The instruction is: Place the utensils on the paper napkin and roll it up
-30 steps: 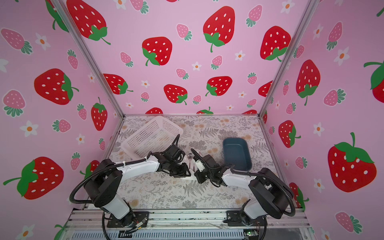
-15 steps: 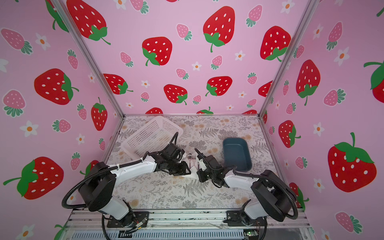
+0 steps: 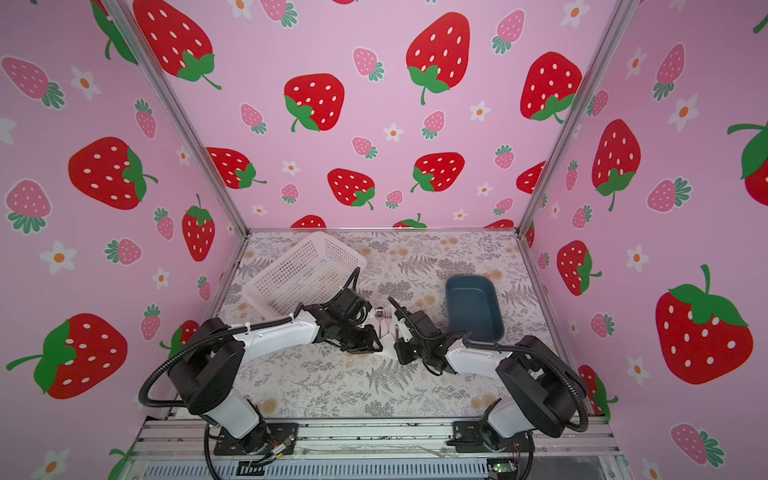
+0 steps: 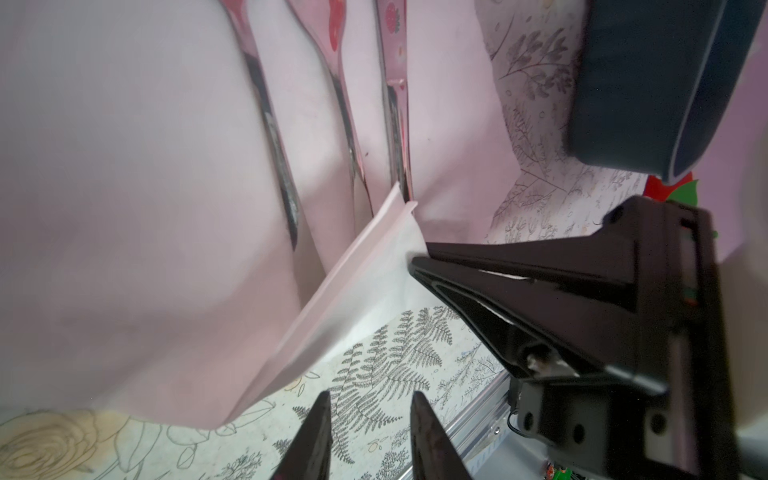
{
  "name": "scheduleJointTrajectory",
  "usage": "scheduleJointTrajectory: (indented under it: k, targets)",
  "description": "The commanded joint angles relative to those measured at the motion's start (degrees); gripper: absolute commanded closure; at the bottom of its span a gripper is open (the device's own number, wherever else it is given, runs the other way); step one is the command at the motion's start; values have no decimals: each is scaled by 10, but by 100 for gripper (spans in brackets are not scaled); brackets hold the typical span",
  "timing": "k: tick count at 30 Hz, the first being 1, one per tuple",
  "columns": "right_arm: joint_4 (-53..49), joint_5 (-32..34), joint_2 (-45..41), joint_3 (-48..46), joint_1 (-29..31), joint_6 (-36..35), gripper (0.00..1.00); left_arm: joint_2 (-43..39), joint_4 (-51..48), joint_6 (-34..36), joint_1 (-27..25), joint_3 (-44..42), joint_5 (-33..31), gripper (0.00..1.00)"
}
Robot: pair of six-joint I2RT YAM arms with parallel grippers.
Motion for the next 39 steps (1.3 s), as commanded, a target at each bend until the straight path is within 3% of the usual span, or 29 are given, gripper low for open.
scheduleJointTrajectory:
  k: [1,22,32,35,39]
  targets:
    - [-1,0,8,14,-3,2,90,7,-3,3,-2,18,-4,67]
    - [-29,18,29,38,-3,-3,88,44,-10,4,-2,11,-24,68]
    - [-88,31,-58,38,-2,40,67,49,-5,3,-2,14,-24,68]
    - [-71,-9,-100,14,-2,69,69,49,-4,3,-2,15,-22,68]
    - [-49,-73,-109,-8,-1,107,82,50,-2,1,-2,13,-22,68]
